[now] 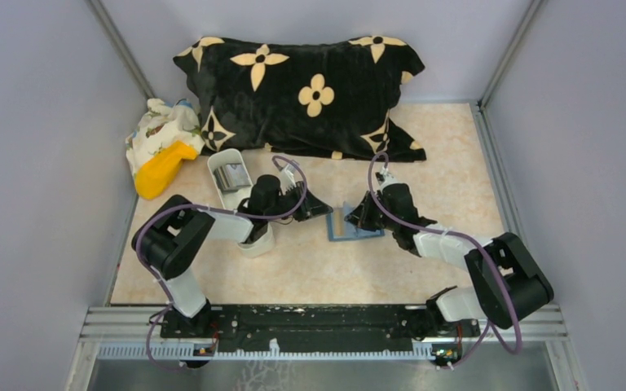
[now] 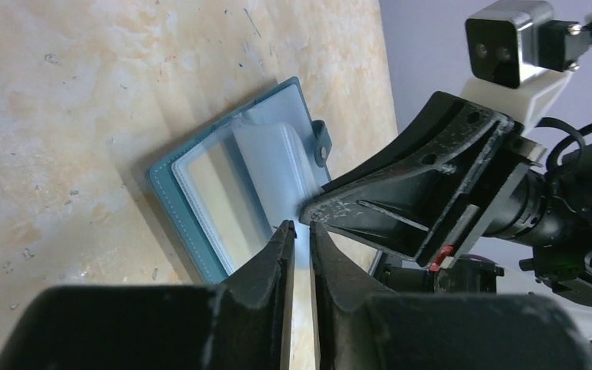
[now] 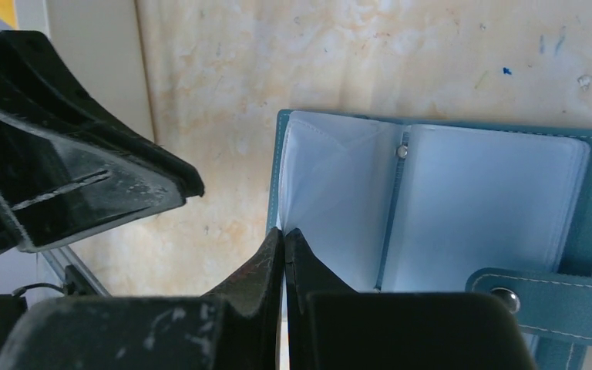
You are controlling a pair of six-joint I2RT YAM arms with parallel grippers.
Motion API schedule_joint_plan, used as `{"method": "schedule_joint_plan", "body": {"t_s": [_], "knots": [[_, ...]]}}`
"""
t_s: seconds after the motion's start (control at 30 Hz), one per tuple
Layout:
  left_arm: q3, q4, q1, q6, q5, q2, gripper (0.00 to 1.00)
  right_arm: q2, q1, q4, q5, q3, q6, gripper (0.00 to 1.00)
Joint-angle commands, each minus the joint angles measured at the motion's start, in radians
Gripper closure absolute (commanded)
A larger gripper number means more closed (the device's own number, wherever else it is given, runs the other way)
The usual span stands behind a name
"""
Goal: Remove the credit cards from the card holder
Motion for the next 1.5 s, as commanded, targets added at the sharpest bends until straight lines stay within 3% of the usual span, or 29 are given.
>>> {"method": "schedule_joint_plan", "body": {"t_s": [0.0,0.43,1.1,1.2,1.37,1.47], "knots": [[0.035,-0.019,-0.003,-0.015,0.011,0.027,0.83,-0.043,-0.02,0.113,-0.055,0.001,0.026,1.0],[0.142,-0.194,-0.058,0.025,-0.029,0.122,0.84,-0.045,-0.035,0.152,-0.094,-0.021,0.03,1.0],[0.236,-0.179,-0.096,-0.033,0.003,0.281,0.85,-0.007,-0.035,0.213,-0.139,-0.062,0.032,1.0],[0.23,-0.188,-0.096,-0.032,-0.006,0.28,0.85,-0.029,-0.035,0.205,-0.142,-0.063,0.015,0.88],[0.235,-0.199,-0.098,-0.032,-0.005,0.283,0.86,-0.111,-0.035,0.102,-0.084,-0.044,-0.037,0.57],[0.238,-0.201,-0.098,-0.031,-0.005,0.283,0.86,-0.173,-0.035,0.021,-0.006,-0.033,-0.062,0.53]]}}
